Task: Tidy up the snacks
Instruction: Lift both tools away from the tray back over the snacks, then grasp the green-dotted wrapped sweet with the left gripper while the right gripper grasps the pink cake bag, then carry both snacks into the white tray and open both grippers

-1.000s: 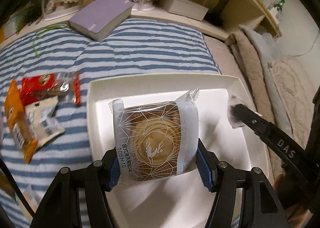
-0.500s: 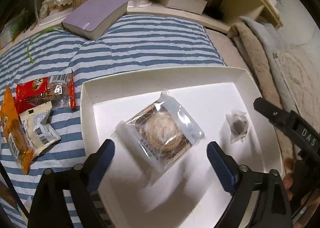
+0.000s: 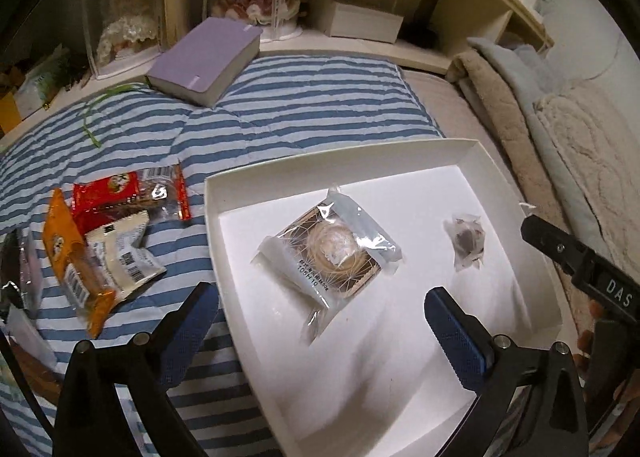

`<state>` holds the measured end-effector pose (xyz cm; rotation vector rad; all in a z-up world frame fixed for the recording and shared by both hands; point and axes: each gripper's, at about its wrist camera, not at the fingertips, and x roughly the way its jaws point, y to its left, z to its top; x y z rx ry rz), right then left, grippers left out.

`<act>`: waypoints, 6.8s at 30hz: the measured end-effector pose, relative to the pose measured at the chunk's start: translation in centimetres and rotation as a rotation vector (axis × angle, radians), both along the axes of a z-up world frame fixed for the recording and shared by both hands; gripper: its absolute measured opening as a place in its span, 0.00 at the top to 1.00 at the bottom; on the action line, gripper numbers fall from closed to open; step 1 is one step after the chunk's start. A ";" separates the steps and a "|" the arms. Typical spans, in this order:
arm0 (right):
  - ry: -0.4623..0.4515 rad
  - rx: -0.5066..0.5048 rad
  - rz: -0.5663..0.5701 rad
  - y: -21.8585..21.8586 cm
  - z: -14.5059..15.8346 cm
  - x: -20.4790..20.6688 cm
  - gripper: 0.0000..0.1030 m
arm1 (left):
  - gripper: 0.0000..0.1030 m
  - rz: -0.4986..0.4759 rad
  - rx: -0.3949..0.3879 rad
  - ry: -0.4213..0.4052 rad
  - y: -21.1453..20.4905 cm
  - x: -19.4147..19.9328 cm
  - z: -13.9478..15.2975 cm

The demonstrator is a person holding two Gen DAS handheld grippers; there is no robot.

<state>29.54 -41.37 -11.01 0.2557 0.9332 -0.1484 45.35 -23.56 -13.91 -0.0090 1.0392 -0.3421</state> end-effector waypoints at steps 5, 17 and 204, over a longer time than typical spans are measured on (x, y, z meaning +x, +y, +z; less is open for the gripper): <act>-0.014 -0.022 0.012 0.6 1.1 -1.4 0.00 | 0.00 0.006 -0.002 -0.025 0.7 -2.8 2.5; -0.069 -0.091 0.058 2.9 4.8 -5.1 0.00 | 0.00 0.041 0.000 -0.098 5.2 -8.2 8.2; -0.198 -0.106 0.178 4.4 8.4 -9.7 0.52 | 0.74 0.041 -0.182 -0.123 8.5 -16.7 12.6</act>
